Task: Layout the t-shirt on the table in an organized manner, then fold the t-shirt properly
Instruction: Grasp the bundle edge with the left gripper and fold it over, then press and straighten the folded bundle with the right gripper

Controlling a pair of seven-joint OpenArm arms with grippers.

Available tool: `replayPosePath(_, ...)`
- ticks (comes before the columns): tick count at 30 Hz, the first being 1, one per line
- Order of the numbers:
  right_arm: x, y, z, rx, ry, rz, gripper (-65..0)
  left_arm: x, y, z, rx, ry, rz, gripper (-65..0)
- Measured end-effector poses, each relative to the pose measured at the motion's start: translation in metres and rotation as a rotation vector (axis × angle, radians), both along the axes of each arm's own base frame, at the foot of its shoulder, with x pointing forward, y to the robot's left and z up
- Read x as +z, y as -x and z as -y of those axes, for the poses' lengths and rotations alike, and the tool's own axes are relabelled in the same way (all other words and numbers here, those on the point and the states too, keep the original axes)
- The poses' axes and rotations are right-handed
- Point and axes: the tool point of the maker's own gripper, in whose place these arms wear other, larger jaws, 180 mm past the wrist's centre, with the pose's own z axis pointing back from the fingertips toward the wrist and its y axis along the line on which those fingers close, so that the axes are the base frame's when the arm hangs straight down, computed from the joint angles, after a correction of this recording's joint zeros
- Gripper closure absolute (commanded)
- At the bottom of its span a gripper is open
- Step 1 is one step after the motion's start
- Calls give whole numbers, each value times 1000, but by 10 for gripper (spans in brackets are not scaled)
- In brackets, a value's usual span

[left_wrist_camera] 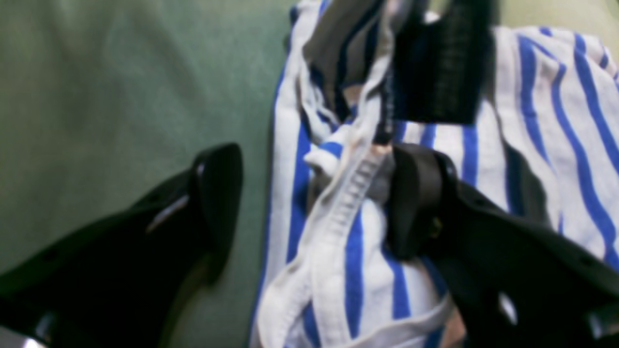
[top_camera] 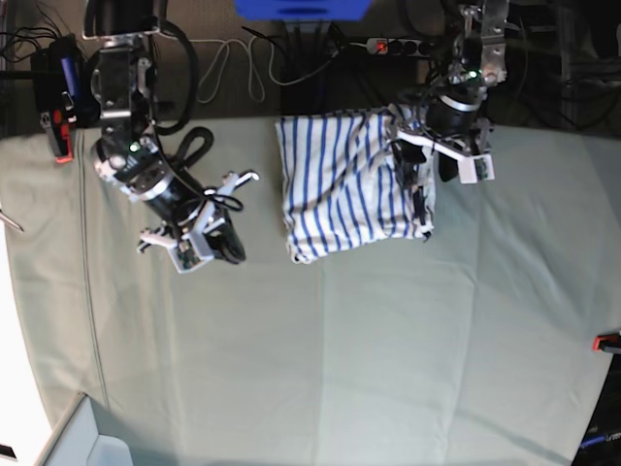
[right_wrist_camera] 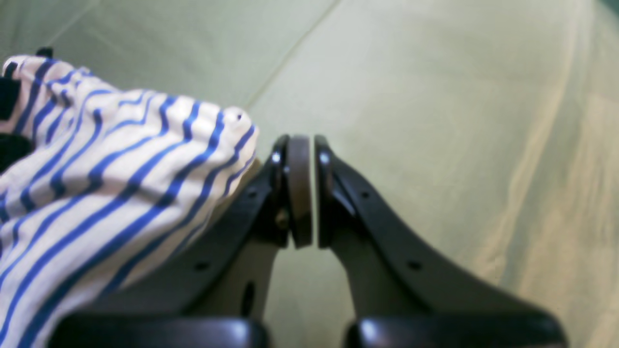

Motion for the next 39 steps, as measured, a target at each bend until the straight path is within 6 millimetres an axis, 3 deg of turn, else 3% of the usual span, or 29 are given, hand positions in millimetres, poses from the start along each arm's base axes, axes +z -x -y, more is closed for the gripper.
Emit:
replayPosePath(6,0,0,-1,-1,-3,0,0,-5,-2,0,4,2,5,-400)
replayPosePath(9,0,0,-1,0,-2,0,0,-5,-4,3,-6,22,9,-234)
replayPosePath(12,8,5,8,-26,-3,20,0,-3,-11,5,-13,23,15,-1)
replayPosePath(15,13,3,41,-113,21,34,0,-1,-19,12,-46,18,14,-22)
replayPosePath(18,19,1,81,-217,44,52,0,0,-38,17,-124,2,-39,0)
replayPosePath(27,3,54,196,-515,143,-26,0,35,-113,59,-364,-111,2,-1)
replayPosePath(30,-3,77,216,-582,155,-55,0,49,-145,85,-460,-152,52,-1)
replayPosePath(32,-7,93,227,-616,169,-81,0,44,-160,100,-530,-191,43,-1)
replayPosePath(36,-12,118,245,-697,175,-112,0,23,-169,122,-673,-314,-19,-1)
replayPosePath(39,-11,129,257,-757,172,-115,0,29,-175,157,-775,-362,68,-1)
